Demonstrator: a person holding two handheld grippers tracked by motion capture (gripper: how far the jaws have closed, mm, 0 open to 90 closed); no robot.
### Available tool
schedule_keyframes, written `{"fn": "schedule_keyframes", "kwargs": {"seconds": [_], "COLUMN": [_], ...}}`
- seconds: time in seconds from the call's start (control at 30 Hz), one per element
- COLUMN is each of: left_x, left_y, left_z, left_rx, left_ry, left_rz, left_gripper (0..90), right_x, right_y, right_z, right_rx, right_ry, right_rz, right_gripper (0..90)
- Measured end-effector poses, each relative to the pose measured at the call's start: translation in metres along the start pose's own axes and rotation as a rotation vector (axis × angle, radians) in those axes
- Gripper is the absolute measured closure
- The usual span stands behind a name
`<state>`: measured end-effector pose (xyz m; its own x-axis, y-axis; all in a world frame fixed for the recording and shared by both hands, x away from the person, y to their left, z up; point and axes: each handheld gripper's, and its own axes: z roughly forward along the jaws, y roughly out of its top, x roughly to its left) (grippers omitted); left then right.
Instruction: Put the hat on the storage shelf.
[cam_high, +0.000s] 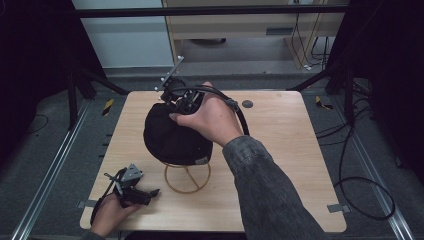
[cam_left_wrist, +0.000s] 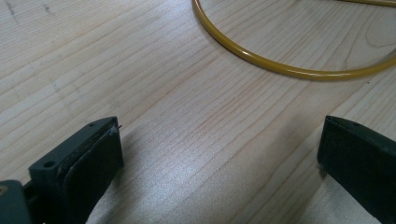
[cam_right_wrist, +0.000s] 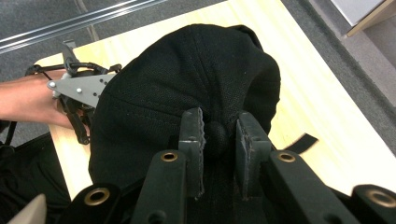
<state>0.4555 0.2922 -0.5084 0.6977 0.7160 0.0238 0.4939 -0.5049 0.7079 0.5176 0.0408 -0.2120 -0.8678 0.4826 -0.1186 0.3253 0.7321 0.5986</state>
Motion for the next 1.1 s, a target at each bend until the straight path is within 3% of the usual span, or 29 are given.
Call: {"fn": "schedule_keyframes", "kwargs": {"seconds": [0.67,1.1], "left_x": [0.000,0.000], "left_y": [0.000,0.000], "left_z": [0.000,0.000], "left_rx": [-0.003,-0.002], "left_ry": [0.000,0.000], "left_rz": [-0.003,-0.003], "left_gripper": [0.0,0.0], "right_x": [-0.001,-0.004], "right_y": [-0.004,-0.007], "right_z": [0.005,-0.007], "right_rx": [0.005,-0.049], "right_ry": [0.003,0.006], "right_rz": [0.006,0.033], "right_gripper": [70.7,68.7]}}
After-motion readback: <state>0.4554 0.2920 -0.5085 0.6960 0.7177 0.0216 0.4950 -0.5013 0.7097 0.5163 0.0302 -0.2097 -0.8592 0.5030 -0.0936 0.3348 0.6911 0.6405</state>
